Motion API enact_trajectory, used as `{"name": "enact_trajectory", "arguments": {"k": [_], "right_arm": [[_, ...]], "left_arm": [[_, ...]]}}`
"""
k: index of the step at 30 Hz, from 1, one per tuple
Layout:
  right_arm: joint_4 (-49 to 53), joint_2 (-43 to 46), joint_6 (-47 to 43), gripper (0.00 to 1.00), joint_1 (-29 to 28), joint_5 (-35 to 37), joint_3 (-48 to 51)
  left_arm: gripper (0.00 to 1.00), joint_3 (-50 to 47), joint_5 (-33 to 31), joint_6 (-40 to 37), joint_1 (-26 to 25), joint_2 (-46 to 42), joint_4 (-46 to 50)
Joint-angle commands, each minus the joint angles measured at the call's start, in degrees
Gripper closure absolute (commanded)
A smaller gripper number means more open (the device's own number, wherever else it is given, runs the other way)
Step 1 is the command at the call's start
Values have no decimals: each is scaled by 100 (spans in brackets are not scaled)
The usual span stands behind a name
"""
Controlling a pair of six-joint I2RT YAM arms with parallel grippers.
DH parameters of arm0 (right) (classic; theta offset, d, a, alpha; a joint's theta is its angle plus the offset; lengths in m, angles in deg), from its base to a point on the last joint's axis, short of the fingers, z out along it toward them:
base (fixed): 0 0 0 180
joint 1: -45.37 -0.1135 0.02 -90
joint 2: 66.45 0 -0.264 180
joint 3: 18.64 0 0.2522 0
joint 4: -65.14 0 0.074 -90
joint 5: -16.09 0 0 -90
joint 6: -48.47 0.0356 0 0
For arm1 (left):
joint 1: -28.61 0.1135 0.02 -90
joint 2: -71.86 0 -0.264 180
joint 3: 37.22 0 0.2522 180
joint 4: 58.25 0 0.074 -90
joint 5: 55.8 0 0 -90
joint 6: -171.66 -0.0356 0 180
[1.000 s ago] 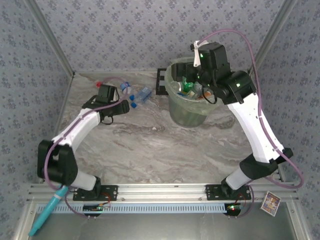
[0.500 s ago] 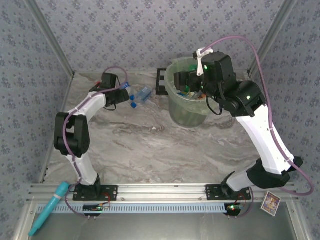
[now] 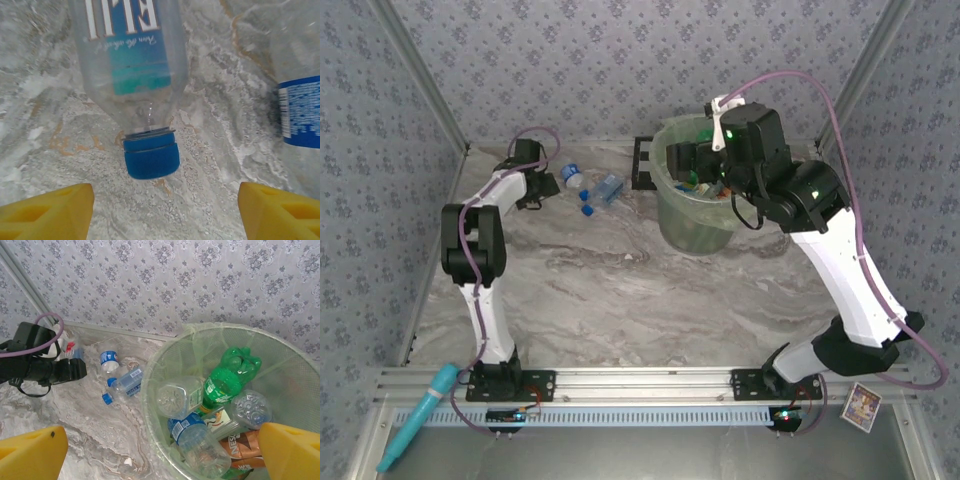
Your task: Put the plastic bottles in the bin
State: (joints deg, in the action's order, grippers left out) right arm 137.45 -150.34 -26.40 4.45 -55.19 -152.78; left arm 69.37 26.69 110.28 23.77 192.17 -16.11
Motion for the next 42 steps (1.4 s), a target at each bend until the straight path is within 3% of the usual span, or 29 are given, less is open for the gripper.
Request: {"name": "enact_trajectory", "arguments": {"k": [1,9,12,15,20,35,42], "right_arm": [[78,-52,-63,0,-66,148,-179],[109,-48,-19,0,-94,272,-113],[83,-48,-24,0,-105,273,-85],[78,-48,-4,0,-103,272,-82],[68,-31,24,0,-124,290,-57],[-255,55,50,0,-148,-7,161],[-689,198,-6,0,-129,-212,472]], "left_arm": [[26,360,-35,38,137,219,251],[30,505,147,-72,269,483,82],[37,566,190,-141,292,563,69],[55,587,210,-207,320,586,119],[73,381,234,-217,338,304,136],[76,-1243,641,-155,300,-2027,-249],[76,-2002,664,-419,-177,-3444,-335]]}}
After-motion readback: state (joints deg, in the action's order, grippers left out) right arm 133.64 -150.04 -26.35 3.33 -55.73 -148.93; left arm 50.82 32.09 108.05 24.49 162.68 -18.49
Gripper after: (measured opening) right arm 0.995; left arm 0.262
